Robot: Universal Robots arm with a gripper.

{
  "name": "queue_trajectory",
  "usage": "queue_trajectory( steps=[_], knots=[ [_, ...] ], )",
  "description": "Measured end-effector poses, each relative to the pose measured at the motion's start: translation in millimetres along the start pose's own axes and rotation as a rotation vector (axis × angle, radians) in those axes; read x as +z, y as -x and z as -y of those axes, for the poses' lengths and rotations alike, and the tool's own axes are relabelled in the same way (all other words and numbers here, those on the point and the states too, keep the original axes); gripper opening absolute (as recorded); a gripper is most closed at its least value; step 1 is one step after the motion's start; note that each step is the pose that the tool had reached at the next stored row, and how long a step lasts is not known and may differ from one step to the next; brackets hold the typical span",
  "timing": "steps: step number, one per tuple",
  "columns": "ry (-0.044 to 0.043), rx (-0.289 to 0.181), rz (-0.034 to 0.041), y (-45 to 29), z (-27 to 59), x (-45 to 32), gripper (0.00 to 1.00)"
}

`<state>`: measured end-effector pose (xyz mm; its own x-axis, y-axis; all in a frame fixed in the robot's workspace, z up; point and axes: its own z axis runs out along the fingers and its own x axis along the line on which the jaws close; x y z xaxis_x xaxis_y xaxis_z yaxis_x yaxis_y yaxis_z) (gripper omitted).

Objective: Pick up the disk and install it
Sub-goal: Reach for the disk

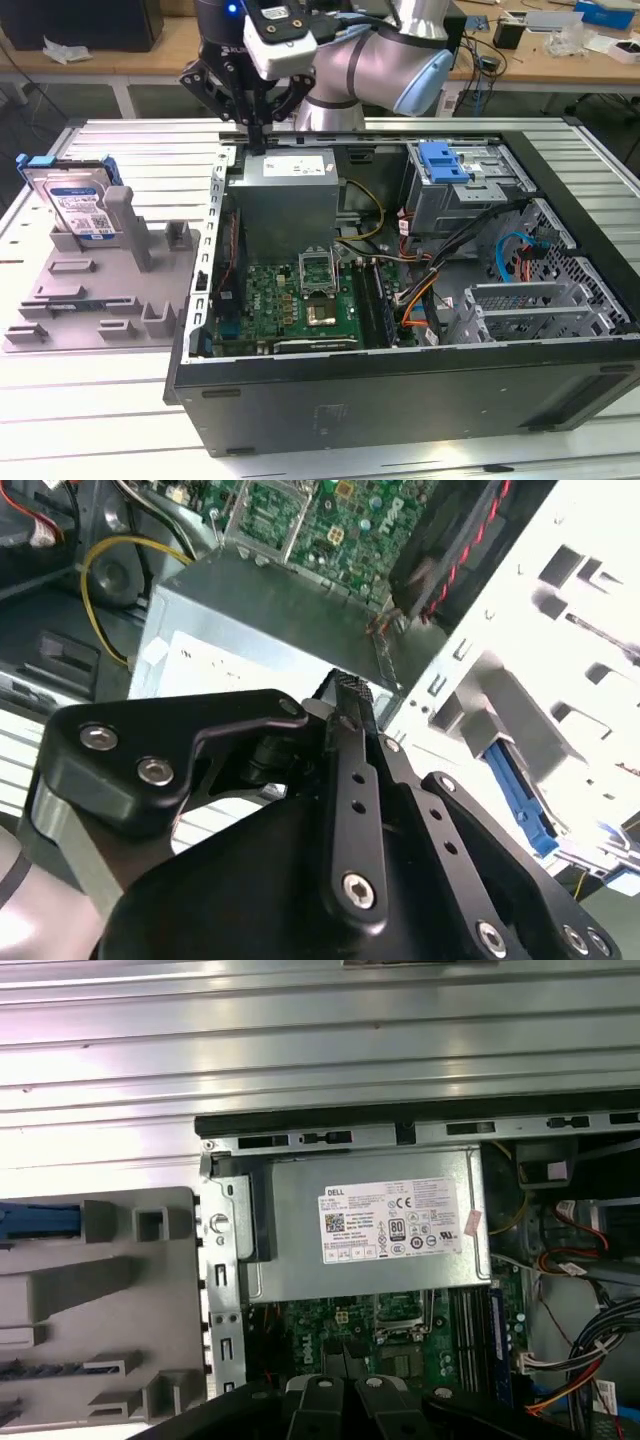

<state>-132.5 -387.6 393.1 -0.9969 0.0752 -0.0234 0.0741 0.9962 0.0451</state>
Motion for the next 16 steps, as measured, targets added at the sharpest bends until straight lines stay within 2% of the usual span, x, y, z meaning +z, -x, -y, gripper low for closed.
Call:
queue_trajectory(
  steps=[2,5,7,11,13,15,16],
  knots=[
    [0.0001,0.0,0.0,-13.1,-5.9,0.5,0.11],
    [0.0,0.0,0.0,-29.6,-8.0,1.0,0.11],
    [-0.0001,0.0,0.0,-43.8,-9.6,1.6,0.11],
    [-0.0001,0.0,0.0,-63.7,-12.0,2.2,0.11],
    [-0.0001,0.0,0.0,-82.0,-14.9,2.8,0.11],
    [0.0,0.0,0.0,-91.6,-16.7,3.2,0.11],
    [0.0,0.0,0.0,-99.9,-18.3,3.6,0.11]
  ],
)
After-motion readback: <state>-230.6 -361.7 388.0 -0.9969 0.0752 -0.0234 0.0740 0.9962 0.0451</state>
